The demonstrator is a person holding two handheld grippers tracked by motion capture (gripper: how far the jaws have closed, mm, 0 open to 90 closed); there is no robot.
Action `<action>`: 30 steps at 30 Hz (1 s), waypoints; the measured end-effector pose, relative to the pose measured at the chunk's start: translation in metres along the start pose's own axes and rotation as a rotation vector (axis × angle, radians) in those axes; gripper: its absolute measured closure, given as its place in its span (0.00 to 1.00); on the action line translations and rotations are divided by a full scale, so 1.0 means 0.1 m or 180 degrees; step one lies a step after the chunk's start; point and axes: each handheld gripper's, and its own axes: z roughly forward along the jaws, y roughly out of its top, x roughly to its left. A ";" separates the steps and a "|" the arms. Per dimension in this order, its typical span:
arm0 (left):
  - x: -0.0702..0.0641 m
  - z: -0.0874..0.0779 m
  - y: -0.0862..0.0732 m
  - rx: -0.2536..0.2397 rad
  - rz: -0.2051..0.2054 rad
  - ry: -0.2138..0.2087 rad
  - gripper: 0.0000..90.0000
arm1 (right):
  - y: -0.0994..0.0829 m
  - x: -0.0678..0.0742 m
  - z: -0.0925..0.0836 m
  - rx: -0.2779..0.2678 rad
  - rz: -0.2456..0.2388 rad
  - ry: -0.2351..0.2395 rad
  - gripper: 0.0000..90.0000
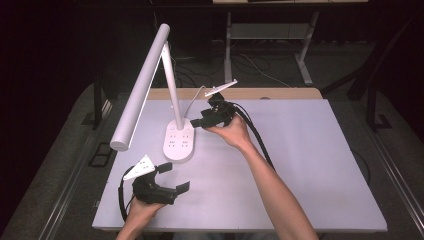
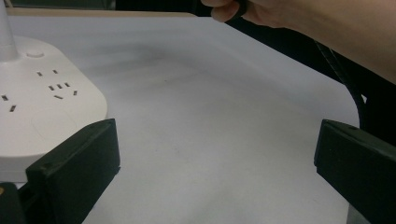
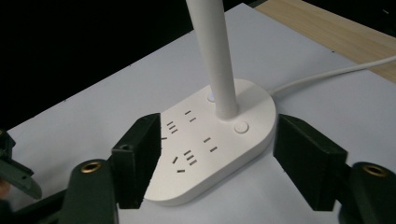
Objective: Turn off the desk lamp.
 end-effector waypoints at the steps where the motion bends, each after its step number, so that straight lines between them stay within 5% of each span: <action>1: 0.00 0.00 0.00 0.0004 0.0004 -0.0005 0.00 | 0.00 -0.02 0.03 -0.0009 0.0029 0.0009 0.41; 30: 0.02 -0.01 0.00 -0.0020 0.0001 -0.0017 0.00 | -0.12 -0.34 0.58 -0.0125 0.0385 0.0295 0.91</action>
